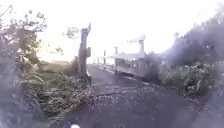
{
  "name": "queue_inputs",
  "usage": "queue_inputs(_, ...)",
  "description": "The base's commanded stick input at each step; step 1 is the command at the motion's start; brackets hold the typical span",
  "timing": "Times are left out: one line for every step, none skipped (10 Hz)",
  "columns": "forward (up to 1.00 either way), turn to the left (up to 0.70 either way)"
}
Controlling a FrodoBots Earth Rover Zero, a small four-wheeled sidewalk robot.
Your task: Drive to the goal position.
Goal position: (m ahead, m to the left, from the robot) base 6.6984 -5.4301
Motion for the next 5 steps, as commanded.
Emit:
queue_inputs(0.0, -0.7)
queue_inputs(0.0, -0.7)
queue_inputs(0.0, -0.33)
queue_inputs(0.0, -0.12)
queue_inputs(0.7, 0.0)
